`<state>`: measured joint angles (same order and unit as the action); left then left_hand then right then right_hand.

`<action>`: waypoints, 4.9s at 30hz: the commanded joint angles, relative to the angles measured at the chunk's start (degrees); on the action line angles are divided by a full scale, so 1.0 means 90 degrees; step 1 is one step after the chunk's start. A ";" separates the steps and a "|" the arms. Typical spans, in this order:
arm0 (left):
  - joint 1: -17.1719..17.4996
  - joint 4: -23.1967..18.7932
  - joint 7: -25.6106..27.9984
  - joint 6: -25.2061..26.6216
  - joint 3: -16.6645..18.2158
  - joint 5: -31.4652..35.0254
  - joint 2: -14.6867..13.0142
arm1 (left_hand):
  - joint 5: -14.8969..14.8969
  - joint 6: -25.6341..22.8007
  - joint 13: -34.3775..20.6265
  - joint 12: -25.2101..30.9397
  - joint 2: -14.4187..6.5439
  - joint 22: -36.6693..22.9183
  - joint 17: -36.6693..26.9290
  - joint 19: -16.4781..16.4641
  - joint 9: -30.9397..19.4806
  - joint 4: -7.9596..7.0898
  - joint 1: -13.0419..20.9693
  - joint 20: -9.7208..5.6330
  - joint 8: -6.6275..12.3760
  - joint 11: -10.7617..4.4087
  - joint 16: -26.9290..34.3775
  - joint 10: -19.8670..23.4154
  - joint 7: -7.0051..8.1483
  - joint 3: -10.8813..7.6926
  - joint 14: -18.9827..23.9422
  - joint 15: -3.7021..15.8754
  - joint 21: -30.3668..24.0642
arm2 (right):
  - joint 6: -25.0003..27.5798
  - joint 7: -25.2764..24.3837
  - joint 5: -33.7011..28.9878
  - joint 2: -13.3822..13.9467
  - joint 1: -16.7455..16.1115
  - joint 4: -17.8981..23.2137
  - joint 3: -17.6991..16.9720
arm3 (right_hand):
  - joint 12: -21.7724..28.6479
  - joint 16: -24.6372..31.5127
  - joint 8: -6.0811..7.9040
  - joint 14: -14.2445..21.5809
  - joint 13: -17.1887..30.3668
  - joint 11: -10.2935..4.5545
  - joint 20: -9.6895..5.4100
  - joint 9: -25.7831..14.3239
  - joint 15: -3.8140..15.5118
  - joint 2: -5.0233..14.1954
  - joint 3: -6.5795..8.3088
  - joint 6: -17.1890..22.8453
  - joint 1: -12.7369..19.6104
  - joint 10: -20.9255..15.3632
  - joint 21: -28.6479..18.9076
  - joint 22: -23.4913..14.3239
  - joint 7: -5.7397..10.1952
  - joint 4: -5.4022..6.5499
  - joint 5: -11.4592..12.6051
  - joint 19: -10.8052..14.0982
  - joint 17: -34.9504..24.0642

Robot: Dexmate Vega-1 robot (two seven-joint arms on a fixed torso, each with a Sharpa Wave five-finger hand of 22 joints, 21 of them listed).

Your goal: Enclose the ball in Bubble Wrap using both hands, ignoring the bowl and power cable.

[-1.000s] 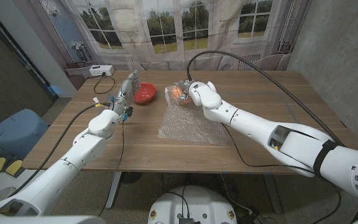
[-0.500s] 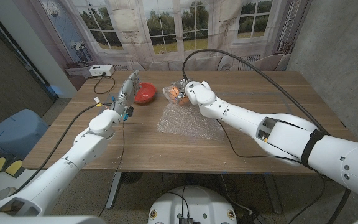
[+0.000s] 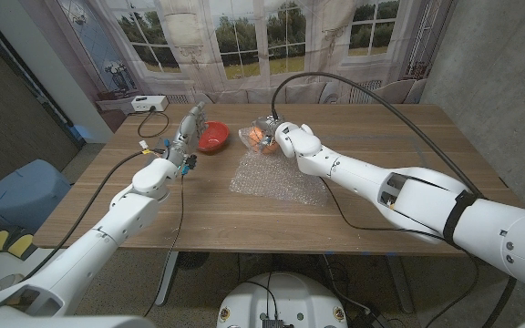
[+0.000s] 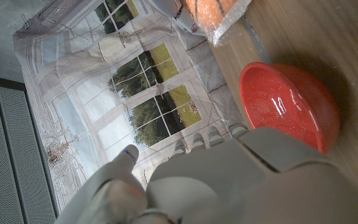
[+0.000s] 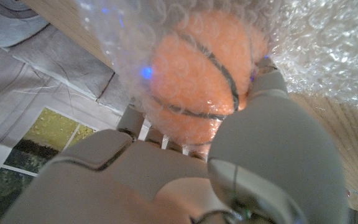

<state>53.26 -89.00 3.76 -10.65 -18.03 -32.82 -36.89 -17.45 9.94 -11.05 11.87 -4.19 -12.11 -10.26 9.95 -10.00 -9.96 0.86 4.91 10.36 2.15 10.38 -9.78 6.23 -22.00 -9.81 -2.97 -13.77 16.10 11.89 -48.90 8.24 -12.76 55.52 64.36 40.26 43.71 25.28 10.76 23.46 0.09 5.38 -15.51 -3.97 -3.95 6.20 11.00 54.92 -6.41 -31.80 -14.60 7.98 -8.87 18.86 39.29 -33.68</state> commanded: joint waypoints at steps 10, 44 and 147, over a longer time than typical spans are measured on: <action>-0.0144 -0.0016 -0.0031 0.0127 -0.0149 0.0077 0.0060 | -0.0051 0.1032 -0.0014 0.0026 -0.0340 -0.0013 -0.0009 0.1084 -0.0019 0.0006 0.0002 -0.0002 0.0013 -0.0047 0.0021 -0.1360 0.0056 0.0068 -0.1824 0.0032 -0.0032 | -0.0500 -0.1359 0.0243 0.1072 -0.0810 0.1804 -0.0799 | 0.0785 0.0051 0.0981 0.5785 0.0149 -0.0248 -0.1114 -0.0121 0.1853 0.1556 0.0534 0.4092 0.2331 -0.4857 -0.0981 -0.0349 -0.0595 -0.0003 -0.0504 0.1033 -0.1282; -0.0162 -0.1056 -0.0038 0.0682 -0.0405 0.0936 -0.0480 | 0.0811 -0.2612 -0.0031 0.0835 -0.0097 0.0019 0.0020 -0.3644 -0.0054 0.2065 0.2057 -0.0061 0.0410 -0.0114 0.0595 0.2764 -0.0542 -0.0524 0.3723 0.0477 -0.1773 | -0.0447 -0.3524 -0.0215 0.1321 -0.1710 0.2629 -0.1870 | 0.0804 -0.0026 0.1078 0.5975 0.0236 -0.0284 -0.1200 -0.0075 0.1852 0.1470 0.0635 0.4184 0.2430 -0.5001 -0.1482 -0.0479 -0.0628 0.0065 -0.0749 0.0960 -0.1653; -0.3507 0.0971 -0.3429 0.1734 -0.2409 0.2566 -0.0261 | 0.0621 -0.1105 -0.0219 -0.0033 0.1161 0.0032 -0.0050 0.0596 -0.0240 0.2112 0.2241 0.0814 0.0040 0.0517 -0.0018 0.0602 -0.0692 -0.0401 0.0325 -0.0536 0.0214 | -0.1028 -0.0171 -0.0316 0.3154 -0.3300 0.6855 -0.3392 | 0.0616 -0.0655 0.1171 0.5897 0.0293 -0.0323 -0.1254 0.0018 0.1866 0.1385 0.0788 0.4195 0.2330 -0.5147 -0.2496 -0.0404 -0.0549 0.0116 -0.0873 0.0279 -0.2185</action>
<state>29.01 -83.06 -26.84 -0.67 -35.12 -21.20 -39.56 -11.29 -1.17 -12.67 11.66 5.77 -11.62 -10.55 9.75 -11.88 9.08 20.71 12.07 10.98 6.53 10.20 -3.26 0.17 -25.98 -5.79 -7.47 -12.06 1.72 7.86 -26.47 34.71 -40.45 111.00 29.30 45.71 38.03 35.13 33.58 24.70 5.22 -1.81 -15.27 -10.62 -8.41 11.98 30.55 59.35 -28.08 -53.84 -18.20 6.44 -8.61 11.02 45.49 -53.22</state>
